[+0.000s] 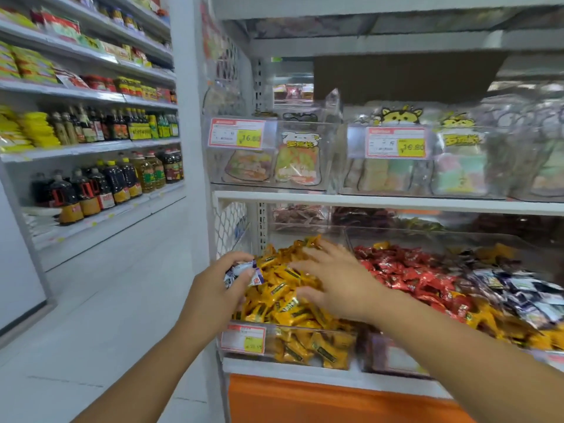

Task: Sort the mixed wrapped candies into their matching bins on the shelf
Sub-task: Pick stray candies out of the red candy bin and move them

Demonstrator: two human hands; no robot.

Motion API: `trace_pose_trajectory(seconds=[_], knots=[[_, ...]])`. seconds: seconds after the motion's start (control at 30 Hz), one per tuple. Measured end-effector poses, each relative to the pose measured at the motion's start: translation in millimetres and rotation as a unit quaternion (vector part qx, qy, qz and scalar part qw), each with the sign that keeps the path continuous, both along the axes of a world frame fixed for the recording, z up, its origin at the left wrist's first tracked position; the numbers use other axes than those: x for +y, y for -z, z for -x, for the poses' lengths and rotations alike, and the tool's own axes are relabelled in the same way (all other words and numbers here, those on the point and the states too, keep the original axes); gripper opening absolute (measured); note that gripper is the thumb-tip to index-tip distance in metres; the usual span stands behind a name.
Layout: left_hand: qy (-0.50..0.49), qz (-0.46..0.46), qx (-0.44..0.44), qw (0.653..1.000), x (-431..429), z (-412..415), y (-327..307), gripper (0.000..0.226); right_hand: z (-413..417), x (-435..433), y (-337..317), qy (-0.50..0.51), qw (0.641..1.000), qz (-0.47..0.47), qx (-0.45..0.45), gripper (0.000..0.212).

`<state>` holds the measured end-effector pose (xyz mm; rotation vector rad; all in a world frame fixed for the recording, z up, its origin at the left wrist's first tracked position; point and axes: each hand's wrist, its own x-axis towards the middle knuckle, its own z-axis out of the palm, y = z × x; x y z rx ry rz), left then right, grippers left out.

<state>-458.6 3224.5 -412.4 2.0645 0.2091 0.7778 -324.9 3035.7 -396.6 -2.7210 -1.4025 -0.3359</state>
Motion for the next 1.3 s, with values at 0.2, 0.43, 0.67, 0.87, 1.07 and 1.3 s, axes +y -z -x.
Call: trace_pose_trajectory(seconds=[0.2,0.43,0.67,0.87,1.07,1.3], knots=[[0.044,-0.045,0.017,0.998,-50.9,-30.9,-14.9,0.015,-0.9,-133.4,3.9,0.099,0.989,-0.106,-0.011,0.042],[0.193,-0.094,-0.005,0.977,-190.8,-105.0,-28.3,0.014,-23.8,-263.6,3.0,0.244,0.925,-0.288,0.036,0.036],[0.232,-0.129,0.019,0.964,-310.8,-194.8,-26.0,0.02,-34.9,-317.9,16.9,0.33,0.875,-0.343,0.092,0.043],[0.291,-0.218,0.164,0.917,-341.9,-248.1,-30.3,0.055,-48.0,-331.7,25.2,0.339,0.859,-0.356,0.143,0.045],[0.29,-0.17,0.127,0.933,-284.0,-214.1,-39.4,0.032,-52.9,-313.3,17.3,0.314,0.875,-0.332,0.161,0.041],[0.19,-0.298,0.083,0.932,-179.9,-155.8,-19.9,0.031,-45.2,-254.9,-2.2,0.192,0.957,-0.215,0.035,0.028]])
